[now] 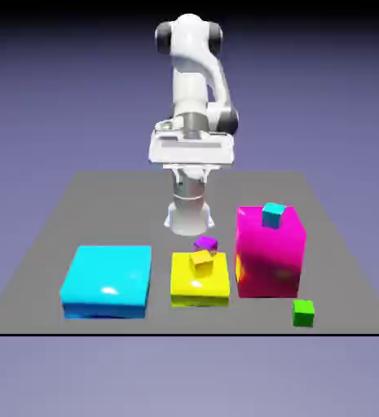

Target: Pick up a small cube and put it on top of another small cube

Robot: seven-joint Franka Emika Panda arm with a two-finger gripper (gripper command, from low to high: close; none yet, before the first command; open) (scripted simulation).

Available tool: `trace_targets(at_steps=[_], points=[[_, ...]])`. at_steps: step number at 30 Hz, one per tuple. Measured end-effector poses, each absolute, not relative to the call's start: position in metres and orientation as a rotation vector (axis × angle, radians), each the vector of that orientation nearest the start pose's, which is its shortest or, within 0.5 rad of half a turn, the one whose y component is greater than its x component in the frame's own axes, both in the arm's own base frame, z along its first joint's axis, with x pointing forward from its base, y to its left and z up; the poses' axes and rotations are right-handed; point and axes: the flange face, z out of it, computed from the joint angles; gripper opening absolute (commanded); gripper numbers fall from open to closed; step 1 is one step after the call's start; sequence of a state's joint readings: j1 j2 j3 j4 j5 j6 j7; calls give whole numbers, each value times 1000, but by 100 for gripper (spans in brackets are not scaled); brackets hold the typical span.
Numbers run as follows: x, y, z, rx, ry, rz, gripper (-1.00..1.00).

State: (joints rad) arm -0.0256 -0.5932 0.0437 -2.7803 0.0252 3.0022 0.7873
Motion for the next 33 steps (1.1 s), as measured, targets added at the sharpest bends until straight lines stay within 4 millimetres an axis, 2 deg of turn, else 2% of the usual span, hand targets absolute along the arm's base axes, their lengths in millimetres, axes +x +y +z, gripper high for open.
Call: trace_targets(at_steps=[5, 10, 14, 18, 22, 25, 29, 33], points=[[390, 22, 551, -2226, 1254, -1093, 0], [381, 57, 613, -2024, 1440, -1106, 0], [373, 100, 648, -1883, 1561, -1098, 0], [369, 153, 664, -1766, 1671, -1078, 0], [373, 212, 660, -1672, 1785, -1047, 0], [382, 257, 641, -1615, 1879, -1019, 0], [403, 312, 596, -1549, 2026, -977, 0], [431, 356, 528, -1484, 2205, -931, 0]])
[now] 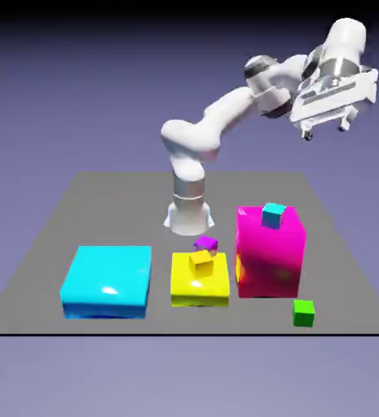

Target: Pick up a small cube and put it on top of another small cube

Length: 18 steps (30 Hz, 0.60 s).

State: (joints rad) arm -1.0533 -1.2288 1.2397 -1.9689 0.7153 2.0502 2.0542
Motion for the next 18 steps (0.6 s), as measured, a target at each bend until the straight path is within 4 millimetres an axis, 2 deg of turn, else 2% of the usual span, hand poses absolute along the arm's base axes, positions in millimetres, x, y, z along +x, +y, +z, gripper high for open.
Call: trace_targets(at_steps=[4, 8, 11, 14, 16, 18], points=[[462, 384, 441, -1406, 2420, -884, 0], [489, 394, 340, -1300, 2671, -835, 0], [504, 389, 258, -1192, 2880, -798, 0], [511, 374, 174, -1053, 3102, -759, 0], [511, 374, 174, -1053, 3103, -759, 0], [508, 354, 119, -1054, 3103, -758, 0]])
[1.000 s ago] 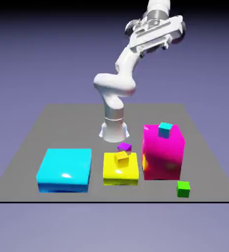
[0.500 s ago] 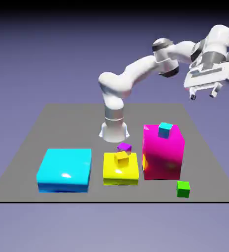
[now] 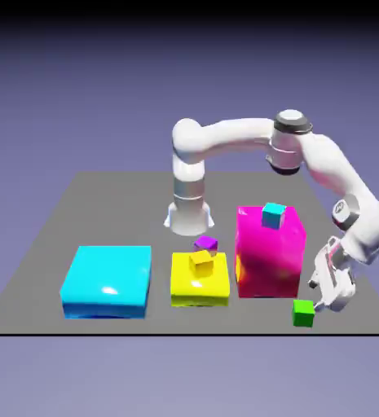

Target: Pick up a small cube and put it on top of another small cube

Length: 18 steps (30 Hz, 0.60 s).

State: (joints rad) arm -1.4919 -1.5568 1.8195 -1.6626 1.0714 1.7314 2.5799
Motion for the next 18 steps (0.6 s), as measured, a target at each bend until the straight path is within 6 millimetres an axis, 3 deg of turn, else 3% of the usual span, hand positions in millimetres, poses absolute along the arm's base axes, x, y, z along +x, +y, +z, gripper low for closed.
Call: trace_targets(at_steps=[1, 3, 5, 8, 13, 18], points=[[508, 350, 111, -1053, 3103, -759, -100], [508, 350, 111, -1053, 3102, -759, -100], [511, 372, 166, -1054, 3101, -759, -100], [500, 367, 228, -961, 3052, -780, -100], [474, 338, 309, -806, 3001, -783, -100], [445, 291, 359, -681, 3000, -761, -100]])
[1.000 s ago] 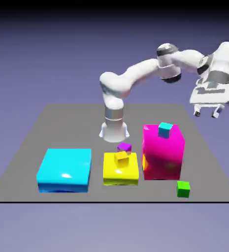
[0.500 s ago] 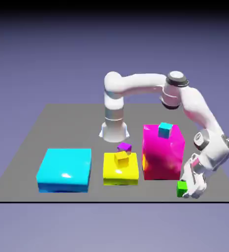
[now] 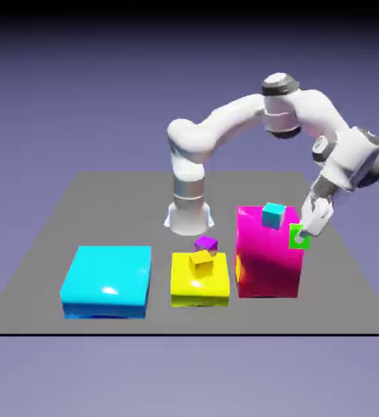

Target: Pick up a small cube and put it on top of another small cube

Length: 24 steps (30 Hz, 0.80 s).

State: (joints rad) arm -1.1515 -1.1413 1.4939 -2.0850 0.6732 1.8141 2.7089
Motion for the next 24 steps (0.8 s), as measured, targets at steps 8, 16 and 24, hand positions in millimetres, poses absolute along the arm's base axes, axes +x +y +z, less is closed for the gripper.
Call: trace_targets(at_steps=[8, 16, 24], points=[[397, 203, 371, -576, 3089, -720, -100], [340, 126, 312, -634, 3258, -717, -100], [322, 96, 239, -654, 3278, -720, 100]])
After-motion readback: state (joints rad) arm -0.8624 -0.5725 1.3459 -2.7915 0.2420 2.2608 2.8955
